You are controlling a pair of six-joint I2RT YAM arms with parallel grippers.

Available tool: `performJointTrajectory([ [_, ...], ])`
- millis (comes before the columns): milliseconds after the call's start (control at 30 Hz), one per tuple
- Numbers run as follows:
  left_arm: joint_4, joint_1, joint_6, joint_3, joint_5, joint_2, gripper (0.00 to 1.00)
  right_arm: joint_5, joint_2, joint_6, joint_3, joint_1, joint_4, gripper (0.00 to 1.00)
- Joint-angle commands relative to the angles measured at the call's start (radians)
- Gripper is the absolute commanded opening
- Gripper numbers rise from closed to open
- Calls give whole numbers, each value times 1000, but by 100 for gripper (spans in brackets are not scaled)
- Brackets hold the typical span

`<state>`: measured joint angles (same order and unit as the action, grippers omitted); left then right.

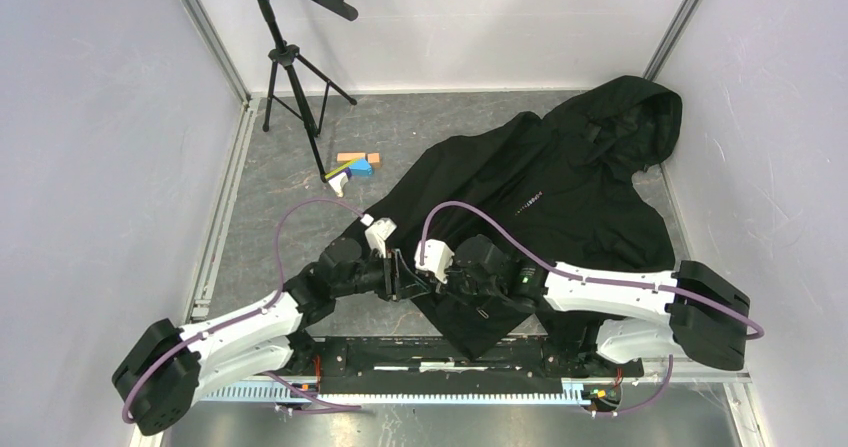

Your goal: Zip up the jacket

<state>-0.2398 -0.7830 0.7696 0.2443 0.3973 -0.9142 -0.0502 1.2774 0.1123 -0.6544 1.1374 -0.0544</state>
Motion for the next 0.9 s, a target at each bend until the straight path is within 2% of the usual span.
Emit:
performJointTrajectory([
  [0,-53,-5,11,-19,-16,54,52,-19,-31,-18,12,-2,95,1],
  [100,-49,-5,8,-15,-37,54,59,-18,-36,-23,19,-2,104,1],
  [267,-49,-5,-2,10,-20,-17,60,-23,-35,-31,16,-2,111,1],
  [367,-74,-5,-4,12,1,-52,50,-25,-34,-31,15,-1,111,1],
  [433,-89,-5,-6,10,7,-58,38,-29,-32,-34,13,-2,112,1],
  [500,-93,-5,-9,9,7,-59,21,-31,-28,-35,11,-2,110,1],
  [600,-92,-5,-15,7,12,-61,5,-20,-25,-23,-1,-3,83,1],
  [667,-81,-5,-16,7,13,-67,2,-2,-28,-12,-9,-2,58,1],
  [867,-60,-5,-24,10,21,-81,2,65,-23,50,-63,-1,-60,15],
])
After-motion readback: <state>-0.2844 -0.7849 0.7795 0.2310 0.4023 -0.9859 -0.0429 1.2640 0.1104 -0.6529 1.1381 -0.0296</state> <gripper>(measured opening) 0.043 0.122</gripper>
